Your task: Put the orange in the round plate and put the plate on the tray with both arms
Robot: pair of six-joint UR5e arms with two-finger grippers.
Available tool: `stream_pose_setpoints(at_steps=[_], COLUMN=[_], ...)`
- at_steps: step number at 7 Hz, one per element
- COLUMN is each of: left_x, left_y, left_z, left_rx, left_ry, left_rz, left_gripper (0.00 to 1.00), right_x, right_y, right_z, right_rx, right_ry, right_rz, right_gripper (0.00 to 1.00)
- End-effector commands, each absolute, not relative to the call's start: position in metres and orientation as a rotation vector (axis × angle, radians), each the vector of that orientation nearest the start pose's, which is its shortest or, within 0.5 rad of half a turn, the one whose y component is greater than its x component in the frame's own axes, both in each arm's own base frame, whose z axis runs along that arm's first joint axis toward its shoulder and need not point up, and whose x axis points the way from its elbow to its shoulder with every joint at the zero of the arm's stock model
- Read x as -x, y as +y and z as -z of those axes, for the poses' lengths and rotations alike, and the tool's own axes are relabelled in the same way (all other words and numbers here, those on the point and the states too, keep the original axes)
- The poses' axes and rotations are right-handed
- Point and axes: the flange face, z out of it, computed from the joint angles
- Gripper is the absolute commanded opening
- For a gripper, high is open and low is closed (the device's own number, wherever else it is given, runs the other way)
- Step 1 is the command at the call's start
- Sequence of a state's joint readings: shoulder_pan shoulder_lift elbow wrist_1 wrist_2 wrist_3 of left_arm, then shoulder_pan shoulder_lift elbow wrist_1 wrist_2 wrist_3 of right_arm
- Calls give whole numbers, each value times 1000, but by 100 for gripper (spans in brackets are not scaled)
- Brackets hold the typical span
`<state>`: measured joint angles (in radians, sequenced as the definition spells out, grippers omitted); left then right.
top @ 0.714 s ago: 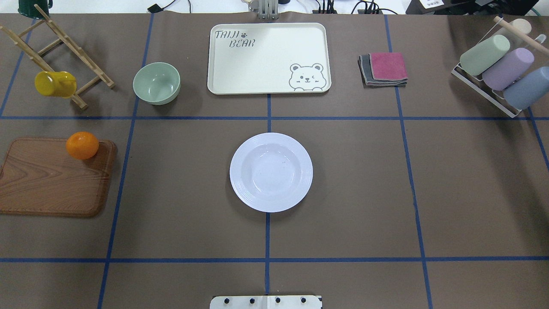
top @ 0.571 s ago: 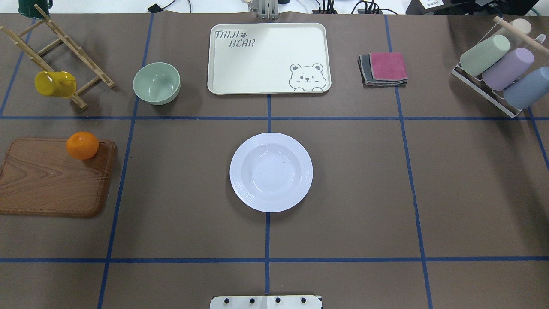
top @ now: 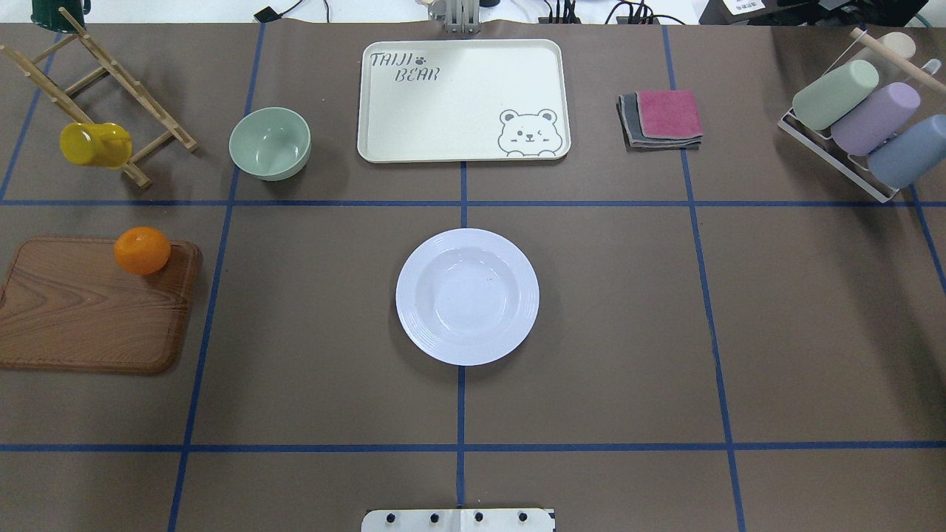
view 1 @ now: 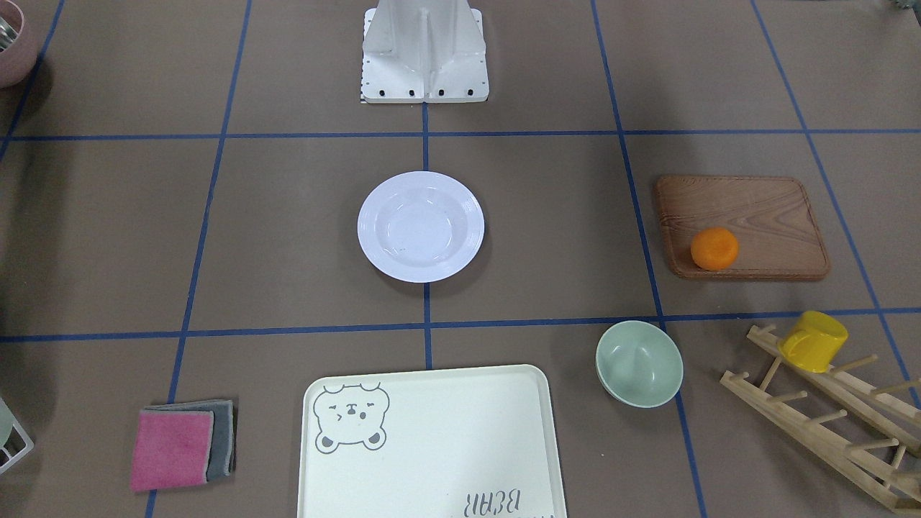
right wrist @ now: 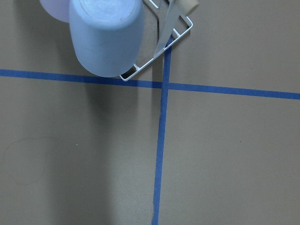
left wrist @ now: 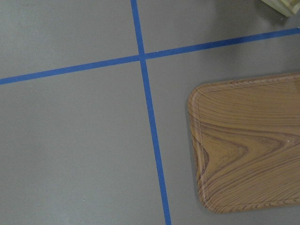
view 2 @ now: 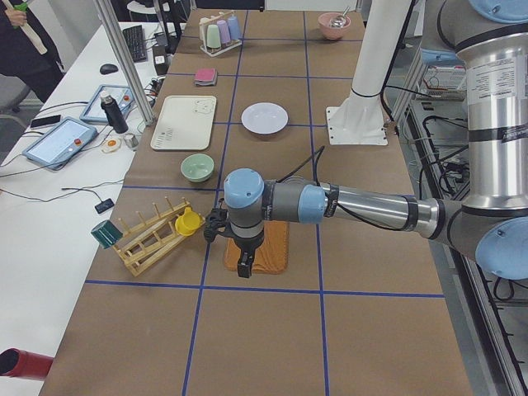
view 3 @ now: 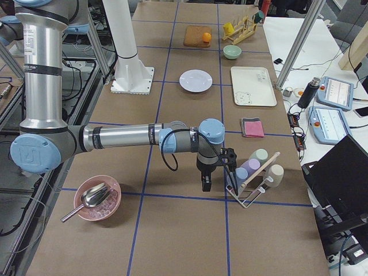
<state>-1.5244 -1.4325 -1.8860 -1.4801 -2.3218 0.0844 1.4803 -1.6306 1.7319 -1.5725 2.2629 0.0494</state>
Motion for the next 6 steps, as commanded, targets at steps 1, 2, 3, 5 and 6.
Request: stream_pose_setpoints(at_steps=[1,2,3,5,6], left_x=[43,44,43,-40,-72], left_y=[-476,-465,-467,-478,-478], left_z=[-523,-519,-510,-491,-488], left_rx=[-242,-276,-327,-310,-289], left_ry=[747,747,747,844,879], left_rz=[-207,-226,-244,-341,-272], left_gripper=[99,99,99,99,99], right_x=[-22,-12,-4,25,46], right_y=[-485,-490,-493,-505,-508], right_z=[-597,-585,-574,-541,-515], right_rx=[-180,-265,-299,-313,-309], right_ry=[-702,-711,-725,-796,-811], right_rz=[135,175,193,232,202], right_gripper=[100,100,100,100,100])
